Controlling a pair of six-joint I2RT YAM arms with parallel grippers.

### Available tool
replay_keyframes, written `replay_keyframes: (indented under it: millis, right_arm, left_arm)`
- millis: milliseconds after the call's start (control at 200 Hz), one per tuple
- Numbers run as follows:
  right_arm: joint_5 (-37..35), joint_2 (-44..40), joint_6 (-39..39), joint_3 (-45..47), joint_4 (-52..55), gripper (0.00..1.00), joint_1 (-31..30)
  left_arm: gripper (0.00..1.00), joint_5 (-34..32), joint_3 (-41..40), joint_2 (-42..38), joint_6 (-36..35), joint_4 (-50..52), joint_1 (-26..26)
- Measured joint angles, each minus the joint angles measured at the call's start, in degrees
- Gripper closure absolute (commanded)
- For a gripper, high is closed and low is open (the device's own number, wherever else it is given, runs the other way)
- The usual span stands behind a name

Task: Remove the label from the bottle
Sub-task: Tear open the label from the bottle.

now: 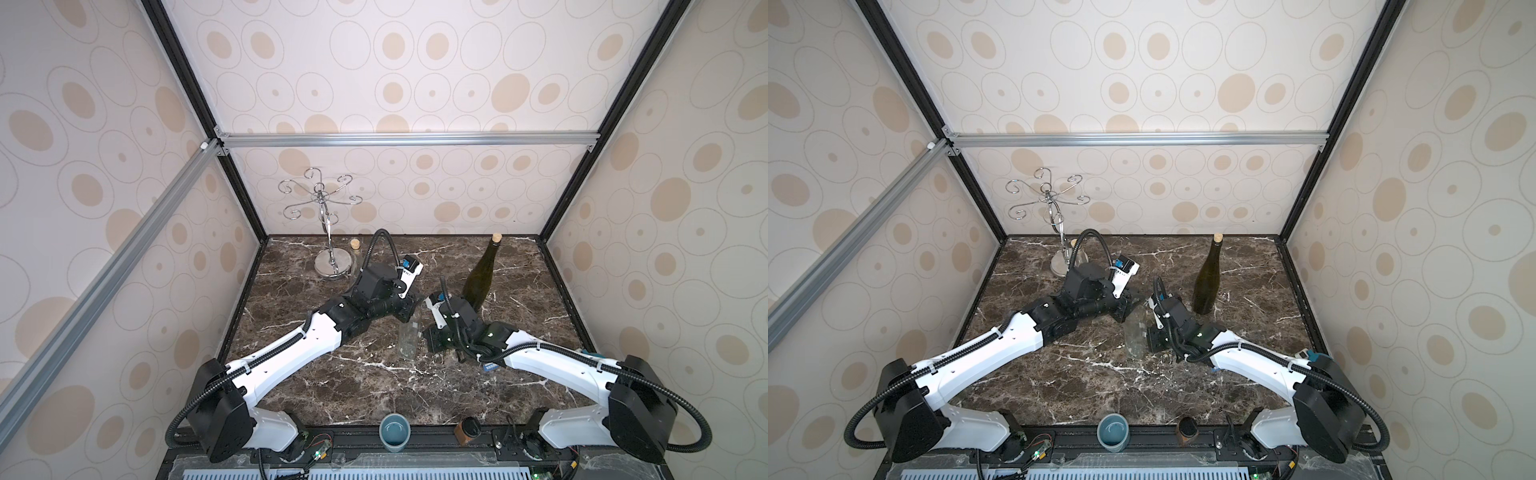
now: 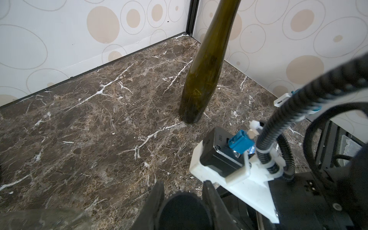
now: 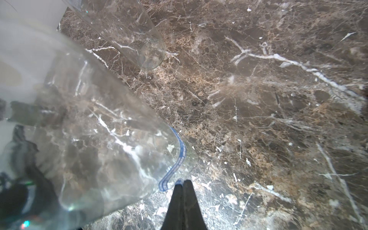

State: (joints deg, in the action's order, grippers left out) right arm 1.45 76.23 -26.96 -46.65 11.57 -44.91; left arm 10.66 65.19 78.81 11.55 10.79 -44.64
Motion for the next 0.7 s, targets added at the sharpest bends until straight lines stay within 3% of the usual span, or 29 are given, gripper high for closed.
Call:
replay_keyframes:
  millis: [700]
  right_arm:
    - [0.04, -1.46, 0.52, 1.42, 0.87, 1.00, 2.43]
  left_arm:
    - [0.89, 0.83, 0.70, 0.81, -1.22, 0.02, -0.98]
